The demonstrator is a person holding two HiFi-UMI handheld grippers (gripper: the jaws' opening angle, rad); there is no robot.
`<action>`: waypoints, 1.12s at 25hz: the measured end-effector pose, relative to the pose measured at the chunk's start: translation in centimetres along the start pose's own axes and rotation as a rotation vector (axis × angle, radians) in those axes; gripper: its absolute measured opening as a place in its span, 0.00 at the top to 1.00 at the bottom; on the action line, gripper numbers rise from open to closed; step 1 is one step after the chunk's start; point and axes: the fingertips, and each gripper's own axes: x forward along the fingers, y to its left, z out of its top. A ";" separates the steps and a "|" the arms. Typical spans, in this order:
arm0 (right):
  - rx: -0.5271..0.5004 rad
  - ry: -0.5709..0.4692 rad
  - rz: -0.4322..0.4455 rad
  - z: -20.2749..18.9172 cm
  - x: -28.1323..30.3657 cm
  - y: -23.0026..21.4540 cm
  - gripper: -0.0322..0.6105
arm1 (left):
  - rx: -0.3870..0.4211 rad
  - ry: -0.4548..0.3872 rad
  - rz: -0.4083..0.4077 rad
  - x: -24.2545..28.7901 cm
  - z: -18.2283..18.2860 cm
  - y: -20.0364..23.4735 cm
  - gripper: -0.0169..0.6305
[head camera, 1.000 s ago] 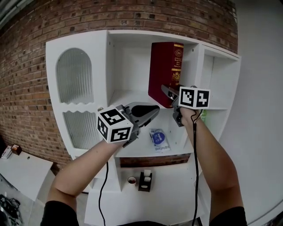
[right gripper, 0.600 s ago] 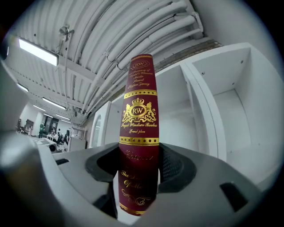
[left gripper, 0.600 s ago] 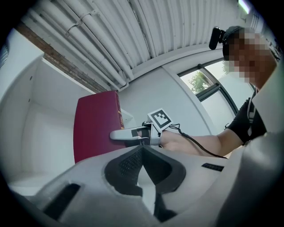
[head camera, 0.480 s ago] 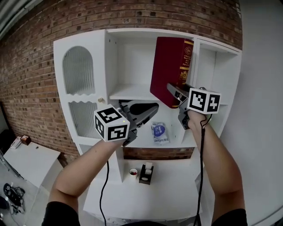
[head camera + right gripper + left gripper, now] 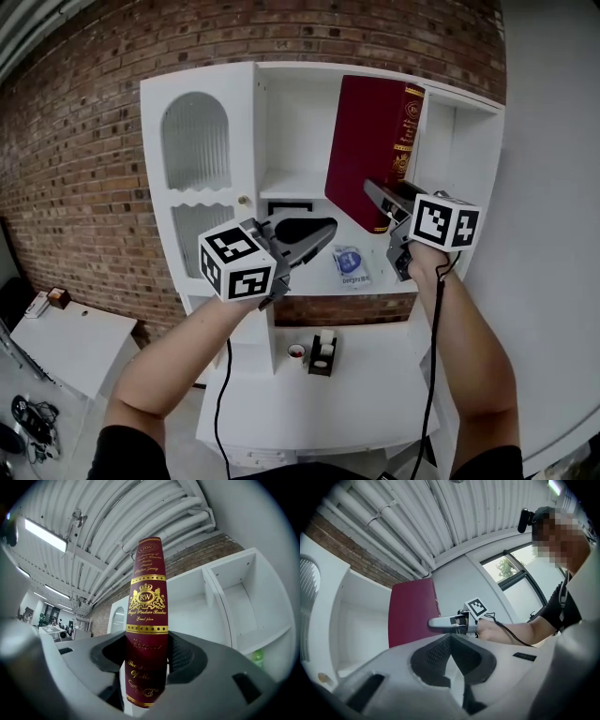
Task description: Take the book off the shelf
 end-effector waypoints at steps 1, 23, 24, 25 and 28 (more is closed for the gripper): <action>0.004 0.000 -0.005 -0.1 -0.3 1.0 0.59 | -0.002 0.005 -0.004 -1.0 0.2 -0.3 0.96; 0.141 0.171 -0.060 -12.3 -13.7 13.9 0.59 | -0.062 0.122 -0.105 -12.4 -4.2 -17.4 0.96; 0.148 0.178 -0.051 -12.7 -14.5 14.1 0.59 | -0.076 0.127 -0.099 -12.4 -4.6 -18.2 0.96; 0.153 0.184 -0.042 -13.1 -15.4 14.3 0.59 | -0.091 0.130 -0.091 -12.4 -4.9 -19.1 0.96; 0.159 0.210 -0.018 -13.7 -18.2 14.8 0.59 | -0.143 0.127 -0.060 -11.9 -5.6 -21.2 0.96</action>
